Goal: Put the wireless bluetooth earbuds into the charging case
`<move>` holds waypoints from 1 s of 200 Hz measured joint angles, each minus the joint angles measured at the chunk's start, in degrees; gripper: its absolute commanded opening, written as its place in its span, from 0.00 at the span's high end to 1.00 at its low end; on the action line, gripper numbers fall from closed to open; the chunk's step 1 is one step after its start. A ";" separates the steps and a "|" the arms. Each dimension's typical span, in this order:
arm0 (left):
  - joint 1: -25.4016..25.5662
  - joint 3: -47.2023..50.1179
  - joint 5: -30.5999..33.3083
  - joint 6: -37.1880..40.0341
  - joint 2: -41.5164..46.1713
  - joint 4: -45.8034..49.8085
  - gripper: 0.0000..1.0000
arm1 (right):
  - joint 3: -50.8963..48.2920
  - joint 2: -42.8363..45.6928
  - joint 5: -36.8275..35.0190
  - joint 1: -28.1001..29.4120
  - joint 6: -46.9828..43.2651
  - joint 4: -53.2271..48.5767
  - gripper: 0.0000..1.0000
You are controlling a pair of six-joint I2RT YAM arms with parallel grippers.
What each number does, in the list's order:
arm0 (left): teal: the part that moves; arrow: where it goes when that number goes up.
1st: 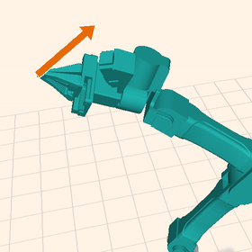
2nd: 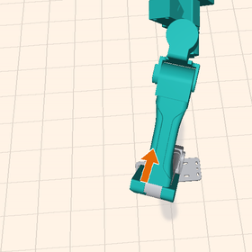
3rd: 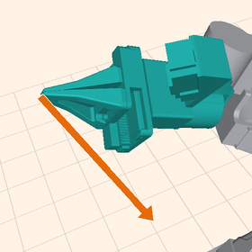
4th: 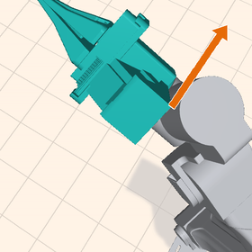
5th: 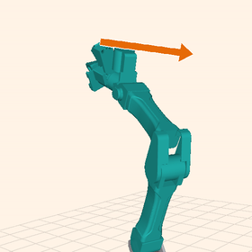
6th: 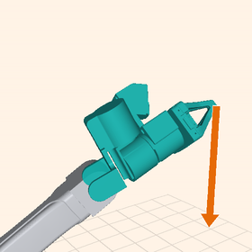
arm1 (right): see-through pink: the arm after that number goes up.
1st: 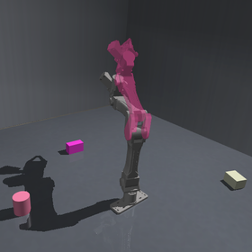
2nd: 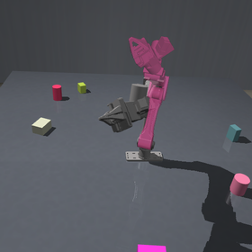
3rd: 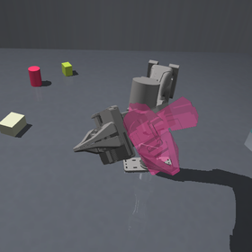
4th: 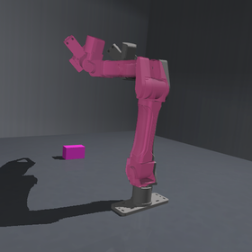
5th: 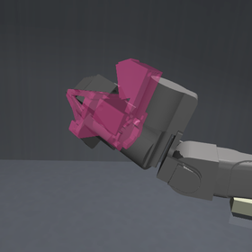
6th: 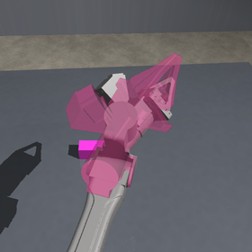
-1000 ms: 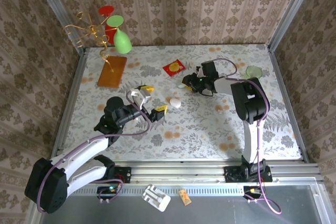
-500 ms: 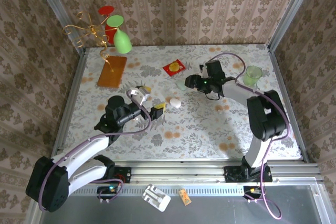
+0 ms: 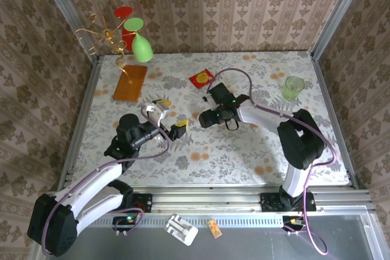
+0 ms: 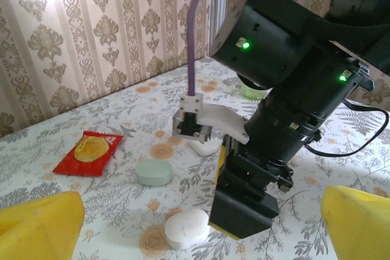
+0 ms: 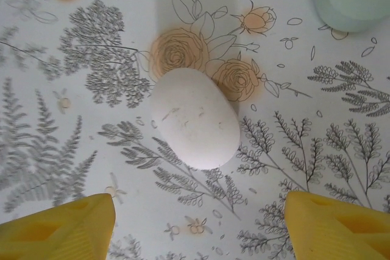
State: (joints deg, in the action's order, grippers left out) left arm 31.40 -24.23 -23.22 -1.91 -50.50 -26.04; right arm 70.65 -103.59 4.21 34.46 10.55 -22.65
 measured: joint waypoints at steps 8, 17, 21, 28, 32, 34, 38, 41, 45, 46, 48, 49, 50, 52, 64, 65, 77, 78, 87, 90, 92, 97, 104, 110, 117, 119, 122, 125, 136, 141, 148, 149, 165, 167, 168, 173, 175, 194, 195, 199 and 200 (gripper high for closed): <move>0.00 0.15 0.11 0.00 0.02 0.22 0.00 | 1.22 -1.33 -1.57 0.55 -0.57 -0.57 0.26; 0.00 0.22 0.15 0.00 0.02 0.50 0.00 | 2.49 -2.71 -3.08 1.03 -1.29 -1.27 0.26; 0.00 0.22 0.17 0.00 0.00 0.68 0.00 | 3.06 -3.34 -3.65 1.18 -1.57 -1.62 0.26; 0.00 0.24 0.17 0.00 0.02 0.76 0.00 | 3.93 -4.28 -4.37 1.42 -1.97 -2.05 0.26; 0.00 0.24 0.17 0.00 0.02 0.76 0.00 | 4.35 -4.74 -4.79 1.51 -2.16 -2.27 0.26; 0.00 0.24 0.17 0.00 0.02 0.76 0.00 | 4.61 -5.03 -4.94 1.55 -2.38 -2.49 0.26; 0.00 0.24 0.17 0.00 0.02 0.76 0.00 | 5.03 -5.40 -5.29 1.68 -2.62 -2.78 0.26; 0.00 0.26 0.17 0.00 0.02 0.76 0.00 | 5.51 -5.90 -5.51 1.84 -2.95 -3.10 0.26; 0.00 0.26 0.20 0.00 0.02 0.76 0.00 | 5.95 -6.25 -5.77 1.90 -3.08 -3.34 0.26; 0.00 0.26 0.20 0.00 0.02 0.76 0.00 | 6.14 -6.45 -5.79 1.92 -3.17 -3.43 0.26; 0.00 0.26 0.20 0.00 0.02 0.76 0.00 | 6.34 -6.64 -5.86 1.97 -3.26 -3.54 0.26; 0.00 0.26 0.20 0.00 0.02 0.76 0.00 | 6.56 -6.82 -5.95 2.01 -3.32 -3.69 0.26; 0.00 0.26 0.20 0.00 0.02 0.76 0.00 | 6.69 -6.88 -5.99 2.01 -3.34 -3.78 0.26; 0.00 0.26 0.20 0.00 0.02 0.76 0.00 | 7.04 -7.17 -6.14 2.08 -3.41 -3.91 0.26; 0.00 0.26 0.24 0.00 0.02 0.76 0.00 | 9.09 -8.81 -6.54 2.25 -4.04 -4.79 0.26; 0.00 0.26 0.24 0.00 0.00 0.76 0.00 | 9.18 -8.90 -6.58 2.27 -4.07 -4.79 0.26; 0.00 0.26 0.37 0.00 0.00 0.76 0.00 | 10.91 -10.40 -6.69 2.34 -4.48 -5.11 0.27; 0.00 0.26 0.39 0.00 0.00 0.76 0.00 | 11.10 -10.56 -6.71 2.34 -4.48 -5.18 0.27; 0.00 0.26 0.42 0.00 0.00 0.76 0.00 | 12.41 -11.72 -6.82 2.36 -4.66 -5.44 0.29; 0.00 0.26 0.42 0.00 0.00 0.76 0.00 | 12.79 -12.02 -6.84 2.36 -4.61 -5.46 0.30; 0.00 0.26 0.44 0.00 0.00 0.76 0.00 | 13.03 -12.28 -6.84 2.36 -4.63 -5.46 0.30; 0.00 0.26 0.44 0.00 0.00 0.76 0.00 | 13.53 -12.79 -6.86 2.34 -4.57 -5.46 0.31; 0.00 0.26 0.55 0.00 0.00 0.76 0.00 | 14.03 -13.44 -6.93 2.34 -4.37 -5.51 0.32; 0.00 0.26 0.57 0.00 0.00 0.76 0.00 | 14.34 -13.81 -6.88 2.34 -4.26 -5.53 0.34; 0.00 0.26 0.57 0.00 0.00 0.76 0.00 | 14.91 -14.14 -6.97 2.34 -4.00 -5.81 0.35; 0.00 0.26 0.59 0.00 0.00 0.76 0.00 | 15.08 -14.21 -7.08 2.34 -3.89 -5.86 0.35; 0.00 0.26 0.59 0.00 0.00 0.76 0.00 | 15.28 -14.29 -7.28 2.36 -3.74 -5.90 0.36; 0.00 0.26 0.57 0.00 0.00 0.79 0.00 | 15.45 -14.40 -7.32 2.34 -3.39 -5.90 0.36; 0.00 0.26 0.59 0.00 0.00 0.79 0.00 | 15.93 -14.71 -8.13 2.34 -2.58 -5.90 0.37; 0.00 0.26 0.59 0.00 0.00 0.79 0.00 | 16.02 -14.80 -8.52 2.32 -2.01 -5.92 0.38; 0.00 0.26 0.59 0.00 0.00 0.79 0.00 | 16.11 -14.84 -8.92 2.27 -1.16 -6.10 0.38; 0.00 0.26 0.59 0.00 0.00 0.79 0.00 | 16.13 -14.84 -8.98 2.25 -1.05 -6.12 0.38; 0.00 0.26 0.57 0.00 -0.02 0.79 0.00 | 16.28 -14.86 -10.03 1.81 1.09 -6.71 0.38; 0.00 0.26 0.57 0.02 -0.04 0.79 0.00 | 16.28 -14.86 -10.10 1.68 1.42 -6.78 0.38; 0.00 0.26 0.57 0.02 -0.07 0.79 0.00 | 16.28 -14.86 -10.12 1.66 1.53 -6.82 0.38; 0.00 0.26 0.55 0.00 -0.13 0.79 0.00 | 16.28 -14.86 -10.25 1.36 2.08 -7.02 0.38; 0.00 0.26 0.55 0.02 -0.20 0.79 0.00 | 16.28 -14.86 -10.27 1.18 2.34 -7.08 0.38; 0.00 0.26 0.55 0.02 -1.07 0.76 0.00 | 16.00 -14.73 -10.36 -0.26 4.44 -7.30 0.36; 0.00 0.26 0.52 0.02 -1.20 0.76 0.00 | 15.96 -14.73 -10.36 -0.31 4.55 -7.28 0.36; 0.00 0.26 0.52 0.02 -1.40 0.76 0.00 | 15.72 -14.53 -10.36 -0.59 4.74 -7.26 0.35; 0.00 0.26 0.52 0.02 -1.49 0.76 0.00 | 15.67 -14.51 -10.36 -0.61 4.83 -7.26 0.35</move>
State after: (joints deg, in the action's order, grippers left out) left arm 31.40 -23.97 -22.70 -1.89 -51.99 -25.28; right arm 86.32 -118.10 -6.15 33.85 15.38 -29.91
